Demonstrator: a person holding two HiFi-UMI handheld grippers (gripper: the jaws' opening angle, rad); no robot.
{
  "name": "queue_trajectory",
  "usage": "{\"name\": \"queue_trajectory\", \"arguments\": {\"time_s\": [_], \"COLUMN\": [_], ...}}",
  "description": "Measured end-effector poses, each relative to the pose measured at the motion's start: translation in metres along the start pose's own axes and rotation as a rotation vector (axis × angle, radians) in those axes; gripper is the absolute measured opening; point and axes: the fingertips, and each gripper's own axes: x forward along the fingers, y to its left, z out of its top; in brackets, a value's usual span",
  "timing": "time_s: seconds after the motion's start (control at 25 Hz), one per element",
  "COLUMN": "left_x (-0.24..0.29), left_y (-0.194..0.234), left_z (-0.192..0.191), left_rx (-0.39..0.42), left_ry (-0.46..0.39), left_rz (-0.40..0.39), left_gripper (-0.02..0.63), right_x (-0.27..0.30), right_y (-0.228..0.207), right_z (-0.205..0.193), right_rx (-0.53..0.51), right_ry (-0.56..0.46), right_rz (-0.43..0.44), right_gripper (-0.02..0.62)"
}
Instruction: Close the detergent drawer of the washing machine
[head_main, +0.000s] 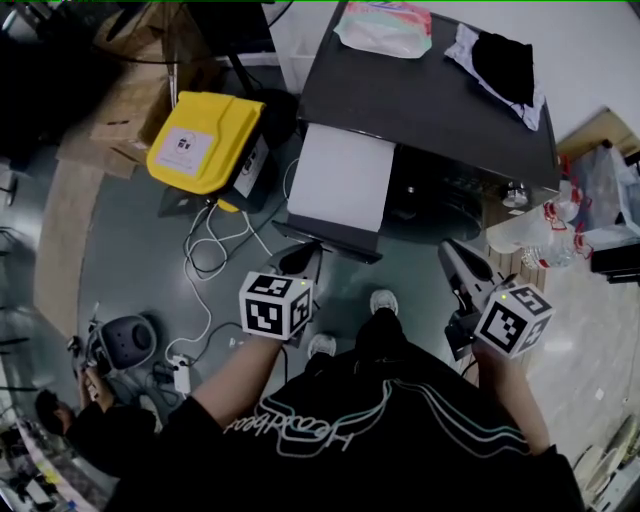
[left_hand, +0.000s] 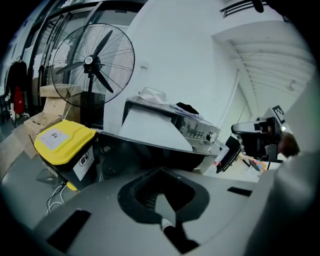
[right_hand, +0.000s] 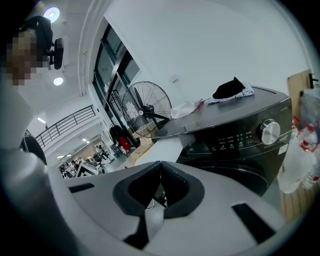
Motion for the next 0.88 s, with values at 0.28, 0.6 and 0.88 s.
{"name": "queue_trajectory", "arguments": {"time_s": [0.28, 0.6, 0.88], "left_x": [-0.003, -0.003, 0.002], "left_y": [0.000, -0.003, -0.003], "left_z": [0.003, 0.010, 0.016], "left_rx": [-0.016, -0.030, -0.045], "left_ry": [-0.013, -0.014, -0.021], "left_rz": [-0.006, -0.017, -0.020], "left_gripper": [0.021, 0.021, 0.021], "right_x": [-0.007, 0.000, 0.006], "right_y": [-0.010, -0.012, -0.013], "right_z": [0.008, 0.010, 0.017], "right_rx": [0.017, 0.034, 0.033], "right_ry": [-0.022, -0.020, -0.020], "right_rz": [-0.013, 0.002, 0.017], "right_gripper": [0.026, 0.026, 0.026]}}
